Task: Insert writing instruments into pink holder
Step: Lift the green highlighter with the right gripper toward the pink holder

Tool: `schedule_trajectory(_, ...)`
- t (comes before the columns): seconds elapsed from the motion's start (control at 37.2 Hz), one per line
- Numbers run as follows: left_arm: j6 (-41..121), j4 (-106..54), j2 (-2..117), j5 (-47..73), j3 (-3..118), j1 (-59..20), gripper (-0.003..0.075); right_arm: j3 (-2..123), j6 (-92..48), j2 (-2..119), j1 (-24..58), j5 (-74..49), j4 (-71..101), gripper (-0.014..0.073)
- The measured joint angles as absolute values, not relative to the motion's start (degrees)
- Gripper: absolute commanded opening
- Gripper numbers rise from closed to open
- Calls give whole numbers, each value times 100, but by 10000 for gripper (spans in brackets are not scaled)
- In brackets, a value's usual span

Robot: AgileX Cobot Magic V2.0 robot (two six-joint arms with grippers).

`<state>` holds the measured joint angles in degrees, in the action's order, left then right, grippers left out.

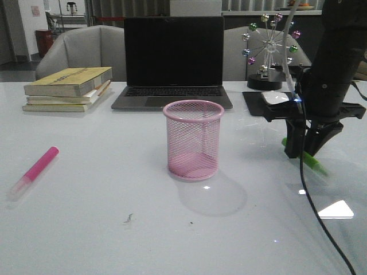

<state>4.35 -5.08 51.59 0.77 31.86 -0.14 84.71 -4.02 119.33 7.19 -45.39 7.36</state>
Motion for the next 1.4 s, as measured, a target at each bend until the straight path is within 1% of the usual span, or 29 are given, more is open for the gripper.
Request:
schedule_trajectory(0.19, 435, -529, 5159, 77, 3186, -14, 425, 8494, -402, 11878, 724, -4539, 745, 64)
schedule_trajectory(0.32, 433, -529, 5159, 90, 3186, -14, 425, 8484, -402, 11545, 809, -4428, 745, 64)
schedule_trajectory(0.48, 433, -529, 5159, 108, 3186, -14, 425, 8484, -402, 10786, 1019, -3876, 748, 64)
schedule_trajectory(0.75, 423, -529, 5159, 115, 3186, -14, 425, 8311, -402, 9906, 1468, -2819, 758, 64)
schedule_trajectory(0.89, 423, -529, 5159, 163, 3186, -14, 425, 7683, -402, 9440, 1780, -1896, 778, 64)
schedule_trajectory(1.08, 423, -529, 5159, 333, 3186, -14, 425, 6403, -402, 8888, 2340, 98, 797, 57)
schedule_trajectory(1.29, 423, -529, 5159, 382, 3186, -14, 425, 5230, -402, 9097, 2937, 2526, 558, 57)
schedule_trajectory(1.4, 423, -529, 5159, 395, 3186, -14, 425, 5014, -402, 9421, 3040, 3268, 427, 57)
